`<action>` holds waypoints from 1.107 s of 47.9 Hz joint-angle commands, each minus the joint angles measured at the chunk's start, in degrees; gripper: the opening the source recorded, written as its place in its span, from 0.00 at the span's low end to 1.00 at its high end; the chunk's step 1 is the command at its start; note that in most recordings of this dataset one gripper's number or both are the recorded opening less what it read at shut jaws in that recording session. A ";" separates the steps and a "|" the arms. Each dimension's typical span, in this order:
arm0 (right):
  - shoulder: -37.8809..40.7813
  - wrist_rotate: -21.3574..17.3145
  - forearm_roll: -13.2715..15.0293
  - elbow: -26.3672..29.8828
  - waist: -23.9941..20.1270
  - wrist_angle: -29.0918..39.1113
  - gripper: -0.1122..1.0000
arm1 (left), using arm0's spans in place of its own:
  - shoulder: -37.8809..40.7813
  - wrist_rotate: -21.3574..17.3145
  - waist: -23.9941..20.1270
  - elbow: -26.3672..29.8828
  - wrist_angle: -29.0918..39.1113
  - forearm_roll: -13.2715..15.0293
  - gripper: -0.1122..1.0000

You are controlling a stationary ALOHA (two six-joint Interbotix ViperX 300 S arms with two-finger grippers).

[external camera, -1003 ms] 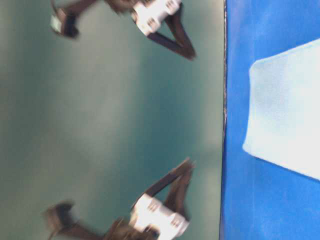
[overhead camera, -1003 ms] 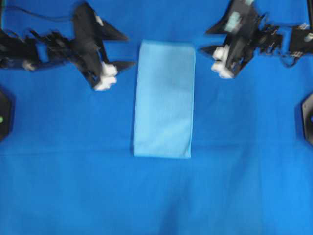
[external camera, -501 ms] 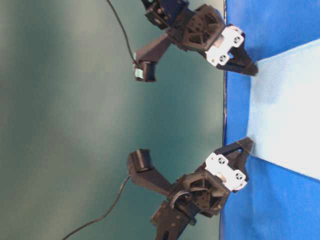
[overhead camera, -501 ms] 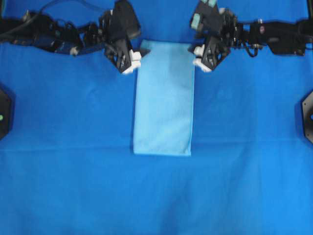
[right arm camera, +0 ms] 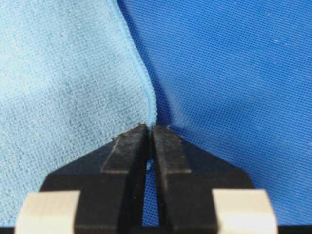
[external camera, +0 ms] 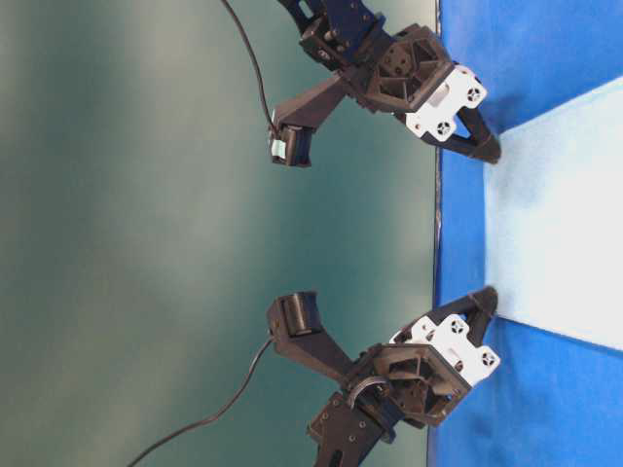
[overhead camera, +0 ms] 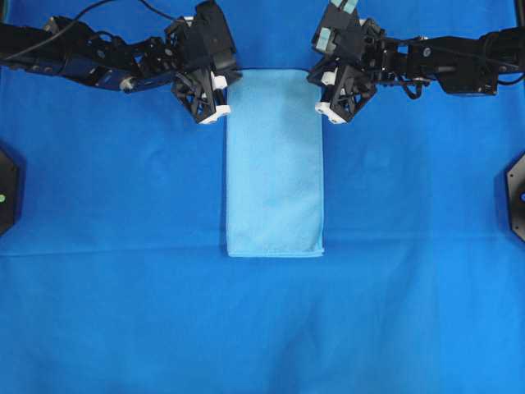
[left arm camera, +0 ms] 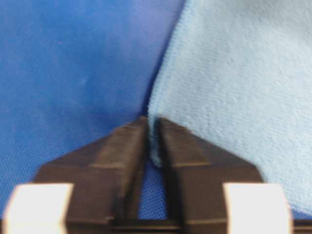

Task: Fold the light blue towel.
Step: 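Move both grippers to the strip's top corners and grasp them, then fold the top half down onto the bottom half with both grippers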

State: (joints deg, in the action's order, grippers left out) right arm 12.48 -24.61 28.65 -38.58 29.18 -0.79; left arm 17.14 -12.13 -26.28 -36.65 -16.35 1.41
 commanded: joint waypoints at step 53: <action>-14.41 -2.11 -0.88 -1.85 -3.87 10.63 0.13 | -11.51 -5.27 4.04 2.37 13.54 -0.09 0.12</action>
State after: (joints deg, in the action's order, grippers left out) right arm 0.97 -26.28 28.21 -40.17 26.98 8.79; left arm 8.53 -17.67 -23.73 -34.37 -4.39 1.41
